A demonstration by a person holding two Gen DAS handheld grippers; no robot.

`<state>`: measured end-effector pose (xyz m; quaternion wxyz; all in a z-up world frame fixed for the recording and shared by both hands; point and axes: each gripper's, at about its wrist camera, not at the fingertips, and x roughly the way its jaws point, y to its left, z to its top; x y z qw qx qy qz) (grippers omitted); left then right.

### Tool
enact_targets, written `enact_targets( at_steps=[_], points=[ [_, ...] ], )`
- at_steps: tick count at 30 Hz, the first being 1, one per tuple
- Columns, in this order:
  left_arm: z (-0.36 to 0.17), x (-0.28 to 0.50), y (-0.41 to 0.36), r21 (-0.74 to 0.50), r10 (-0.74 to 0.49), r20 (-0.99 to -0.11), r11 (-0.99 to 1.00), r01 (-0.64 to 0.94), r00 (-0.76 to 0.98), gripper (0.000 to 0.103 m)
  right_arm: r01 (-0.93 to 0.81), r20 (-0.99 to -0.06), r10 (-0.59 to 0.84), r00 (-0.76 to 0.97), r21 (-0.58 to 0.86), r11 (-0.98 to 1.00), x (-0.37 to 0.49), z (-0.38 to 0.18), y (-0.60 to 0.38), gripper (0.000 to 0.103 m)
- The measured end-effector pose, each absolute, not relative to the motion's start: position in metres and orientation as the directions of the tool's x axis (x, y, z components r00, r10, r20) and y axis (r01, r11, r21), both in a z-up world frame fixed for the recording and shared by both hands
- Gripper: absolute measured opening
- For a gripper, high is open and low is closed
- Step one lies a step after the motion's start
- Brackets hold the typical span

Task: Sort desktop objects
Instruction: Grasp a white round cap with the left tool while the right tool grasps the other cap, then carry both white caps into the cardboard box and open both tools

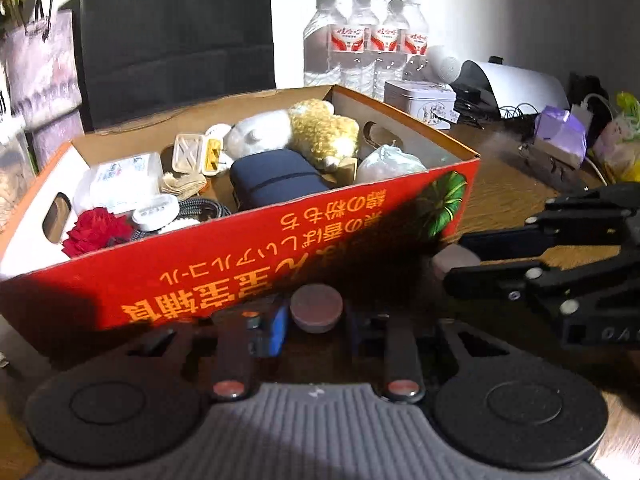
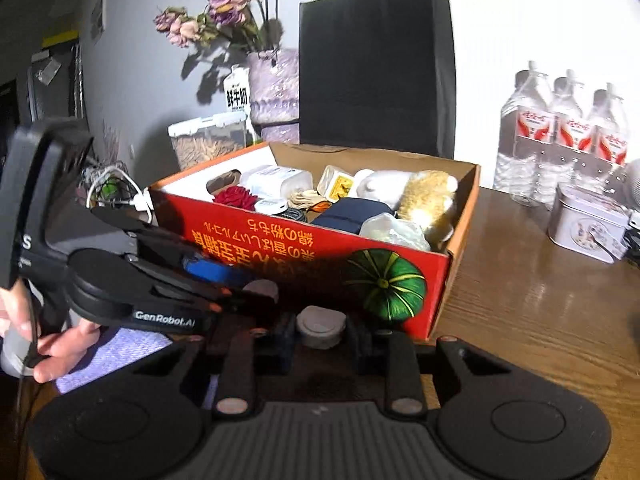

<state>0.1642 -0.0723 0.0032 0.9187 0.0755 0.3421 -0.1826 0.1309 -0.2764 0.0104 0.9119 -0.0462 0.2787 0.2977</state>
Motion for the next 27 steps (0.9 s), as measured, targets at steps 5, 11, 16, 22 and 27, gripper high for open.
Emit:
enact_targets(
  at_steps=[5, 11, 16, 22, 27],
  points=[
    [0.016, 0.137, -0.054, -0.034, -0.250, -0.632, 0.954, 0.297, 0.733, 0.029, -0.562, -0.524, 0.505, 0.685, 0.060, 0.825, 0.108, 0.017, -0.270, 0.026],
    [0.050, 0.073, -0.020, -0.100, -0.236, -0.553, 0.971, 0.218, 0.799, 0.029, -0.445, -0.515, 0.422, 0.746, 0.086, 0.892, 0.071, 0.028, -0.261, 0.026],
    [0.057, 0.020, -0.001, -0.095, -0.191, -0.540, 0.981, 0.166, 0.820, 0.029, -0.344, -0.521, 0.343, 0.782, 0.098, 0.934, 0.025, 0.025, -0.250, 0.026],
    [0.044, -0.037, 0.000, -0.054, -0.175, -0.548, 0.983, 0.174, 0.818, 0.029, -0.329, -0.527, 0.320, 0.787, 0.081, 0.941, -0.034, 0.026, -0.239, 0.026],
    [0.035, -0.083, 0.000, -0.054, -0.186, -0.548, 0.981, 0.187, 0.816, 0.029, -0.311, -0.522, 0.317, 0.792, 0.103, 0.945, -0.082, 0.029, -0.240, 0.026]
  ],
)
